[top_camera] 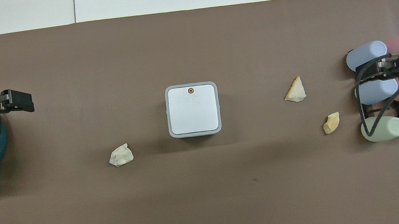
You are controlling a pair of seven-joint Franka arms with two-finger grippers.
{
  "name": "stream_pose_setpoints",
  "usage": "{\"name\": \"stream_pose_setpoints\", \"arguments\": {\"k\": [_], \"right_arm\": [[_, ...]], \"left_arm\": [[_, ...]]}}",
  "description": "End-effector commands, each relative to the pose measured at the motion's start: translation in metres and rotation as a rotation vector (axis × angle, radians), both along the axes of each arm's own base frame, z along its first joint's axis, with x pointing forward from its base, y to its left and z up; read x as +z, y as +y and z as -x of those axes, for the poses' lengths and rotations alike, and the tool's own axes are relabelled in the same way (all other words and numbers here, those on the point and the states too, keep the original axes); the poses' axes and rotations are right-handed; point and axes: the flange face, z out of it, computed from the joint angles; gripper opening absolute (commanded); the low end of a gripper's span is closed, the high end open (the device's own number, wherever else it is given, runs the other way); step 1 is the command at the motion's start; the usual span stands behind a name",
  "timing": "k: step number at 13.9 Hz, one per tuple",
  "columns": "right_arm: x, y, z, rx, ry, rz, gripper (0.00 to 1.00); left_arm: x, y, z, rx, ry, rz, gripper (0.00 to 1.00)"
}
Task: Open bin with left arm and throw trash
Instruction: 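Reach the left gripper toward the white bin lid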
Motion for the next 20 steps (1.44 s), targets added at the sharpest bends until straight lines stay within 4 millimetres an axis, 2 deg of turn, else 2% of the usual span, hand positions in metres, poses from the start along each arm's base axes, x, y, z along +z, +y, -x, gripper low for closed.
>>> {"name": "stream_pose_setpoints", "arguments": {"k": [1, 4, 7, 8, 9, 10, 13, 16, 19, 20], "right_arm": [[0.000, 0.001, 0.000, 0.028, 0.001, 0.003, 1.00], [0.001, -0.005, 0.000, 0.021, 0.006, 0.007, 1.00], [0.002, -0.004, 0.000, 0.023, 0.004, 0.009, 1.00], [0.001, -0.005, 0.000, 0.021, 0.006, 0.009, 1.00], [0.001, -0.006, 0.001, 0.020, 0.007, 0.009, 1.00], [0.001, -0.007, 0.001, 0.018, 0.009, 0.009, 1.00], [-0.003, -0.011, 0.001, 0.009, 0.010, 0.007, 1.00], [-0.022, -0.011, 0.010, 0.006, 0.013, 0.005, 1.00], [-0.064, -0.011, 0.020, 0.008, -0.017, 0.005, 1.00], [-0.078, -0.011, 0.020, 0.007, -0.005, 0.005, 1.00]], "left_arm": [[0.001, 0.000, 0.007, 0.011, 0.000, -0.020, 1.00], [0.001, -0.002, 0.007, 0.008, -0.005, -0.019, 1.00], [-0.003, -0.030, 0.005, -0.034, -0.072, -0.006, 1.00], [-0.005, -0.046, 0.007, -0.055, -0.070, -0.002, 0.87], [-0.009, -0.056, 0.010, -0.045, -0.063, 0.005, 0.62], [-0.009, -0.073, 0.015, -0.038, -0.068, 0.018, 0.47], [-0.034, -0.139, 0.024, 0.018, -0.096, 0.097, 0.24], [-0.070, -0.204, 0.026, 0.098, -0.131, 0.181, 0.21], [-0.096, -0.248, 0.024, 0.131, -0.174, 0.259, 0.14], [-0.101, -0.254, 0.023, 0.139, -0.187, 0.292, 0.13]]}}
